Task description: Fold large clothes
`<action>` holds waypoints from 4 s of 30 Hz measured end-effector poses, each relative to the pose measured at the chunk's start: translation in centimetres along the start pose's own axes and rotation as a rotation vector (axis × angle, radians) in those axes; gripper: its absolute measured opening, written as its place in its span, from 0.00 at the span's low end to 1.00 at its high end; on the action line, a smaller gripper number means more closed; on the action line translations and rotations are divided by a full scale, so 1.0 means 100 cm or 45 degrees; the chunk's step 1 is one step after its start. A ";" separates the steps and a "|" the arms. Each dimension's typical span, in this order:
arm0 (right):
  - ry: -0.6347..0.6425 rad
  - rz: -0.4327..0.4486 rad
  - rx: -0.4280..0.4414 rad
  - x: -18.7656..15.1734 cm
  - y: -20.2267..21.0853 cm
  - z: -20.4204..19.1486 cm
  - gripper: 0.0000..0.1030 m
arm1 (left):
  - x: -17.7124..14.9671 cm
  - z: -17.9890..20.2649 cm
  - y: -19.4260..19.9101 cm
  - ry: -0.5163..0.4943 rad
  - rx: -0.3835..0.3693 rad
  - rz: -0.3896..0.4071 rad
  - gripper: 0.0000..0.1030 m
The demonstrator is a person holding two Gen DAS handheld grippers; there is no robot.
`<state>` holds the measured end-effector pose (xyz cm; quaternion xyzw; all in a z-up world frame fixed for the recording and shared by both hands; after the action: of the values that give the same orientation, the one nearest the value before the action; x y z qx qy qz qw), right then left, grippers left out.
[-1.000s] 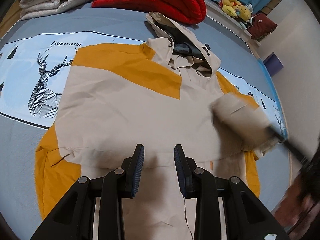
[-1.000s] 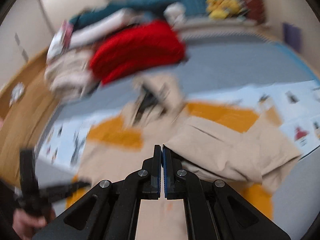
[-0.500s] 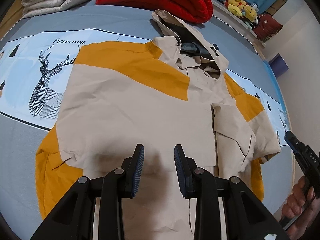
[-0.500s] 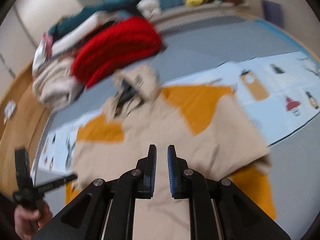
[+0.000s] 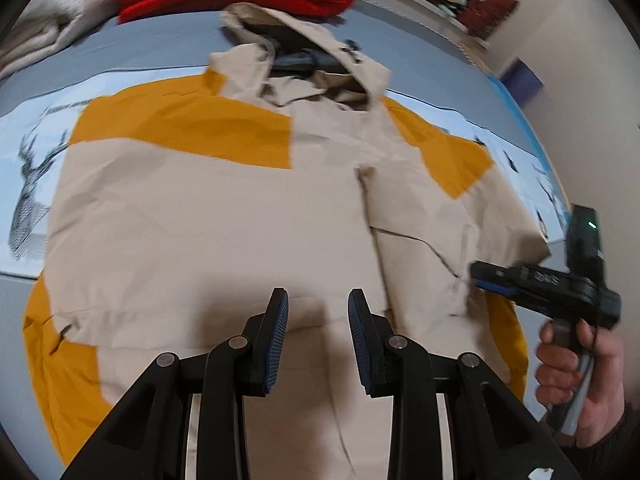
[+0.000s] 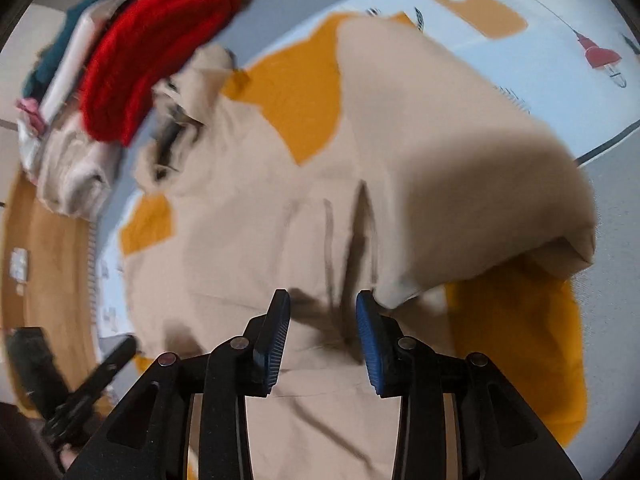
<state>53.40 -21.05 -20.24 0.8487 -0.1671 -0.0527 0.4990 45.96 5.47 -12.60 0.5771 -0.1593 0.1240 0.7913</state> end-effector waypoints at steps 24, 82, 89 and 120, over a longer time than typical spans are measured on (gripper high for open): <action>0.462 0.001 0.730 -0.066 0.041 -0.170 0.13 | 0.008 0.016 0.003 0.057 -0.104 0.083 0.52; -0.035 0.142 -0.333 0.011 -0.008 -0.007 0.19 | -0.045 -0.190 -0.010 0.811 0.169 -0.114 0.17; 0.074 0.229 -0.335 0.012 0.010 -0.025 0.19 | -0.026 -0.184 0.009 0.650 0.308 -0.031 0.27; 0.496 0.590 -0.375 -0.053 0.124 -0.057 0.19 | 0.002 -0.069 0.065 0.078 0.381 0.342 0.08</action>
<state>47.06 -20.08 -7.05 0.7011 -0.2477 0.2020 0.6375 44.40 14.03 -8.86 0.6577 -0.1907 0.2681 0.6777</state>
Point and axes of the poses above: each gripper's, at about its wrist camera, not at the fingertips, and y roughly against the way its jaws point, z to its right, x to its top, the point moved 6 cm from there along -y, roughly the way its jaws point, and after that the axes turned 6 degrees about -y, right-handed, at the moved point
